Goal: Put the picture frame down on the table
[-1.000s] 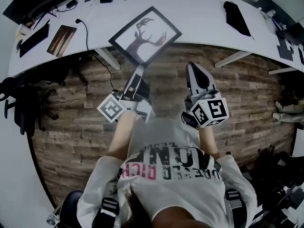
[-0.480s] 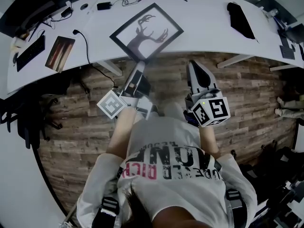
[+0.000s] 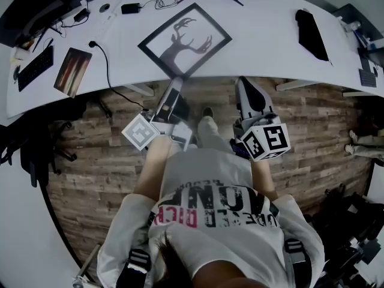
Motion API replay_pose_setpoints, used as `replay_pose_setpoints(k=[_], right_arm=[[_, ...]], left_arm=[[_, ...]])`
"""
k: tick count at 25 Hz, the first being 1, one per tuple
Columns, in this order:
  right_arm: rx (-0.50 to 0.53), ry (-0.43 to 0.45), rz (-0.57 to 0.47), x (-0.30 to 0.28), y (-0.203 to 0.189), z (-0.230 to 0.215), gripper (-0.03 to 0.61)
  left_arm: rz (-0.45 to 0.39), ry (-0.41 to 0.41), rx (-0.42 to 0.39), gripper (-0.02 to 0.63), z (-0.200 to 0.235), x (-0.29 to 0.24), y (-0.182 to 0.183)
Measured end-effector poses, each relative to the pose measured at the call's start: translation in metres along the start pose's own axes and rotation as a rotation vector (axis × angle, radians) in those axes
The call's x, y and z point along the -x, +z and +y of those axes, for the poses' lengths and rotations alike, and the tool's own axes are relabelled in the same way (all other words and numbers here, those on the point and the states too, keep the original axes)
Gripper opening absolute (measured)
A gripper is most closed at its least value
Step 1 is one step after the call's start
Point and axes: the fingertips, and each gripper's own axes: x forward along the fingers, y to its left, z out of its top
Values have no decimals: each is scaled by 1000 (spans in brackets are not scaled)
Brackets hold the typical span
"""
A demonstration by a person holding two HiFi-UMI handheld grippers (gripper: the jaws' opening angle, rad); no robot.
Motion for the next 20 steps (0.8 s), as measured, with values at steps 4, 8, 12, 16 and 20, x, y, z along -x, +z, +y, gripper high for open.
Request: replay_pose_setpoints(k=[4, 8, 12, 16, 20], right_arm=[[1, 24, 4, -29, 6, -19, 2], [3, 53, 3, -56, 15, -40, 2], [3, 75, 7, -76, 22, -65, 2], [-1, 98, 6, -92, 27, -84, 2], [-8, 110, 9, -103, 27, -99, 2]], left_arm=[[-26, 9, -7, 69, 10, -23, 11], [-53, 17, -12, 69, 19, -51, 20], [-78, 19, -12, 69, 25, -79, 20], [-97, 32, -8, 69, 32, -99, 18], [-108, 44, -21, 69, 39, -111, 18]])
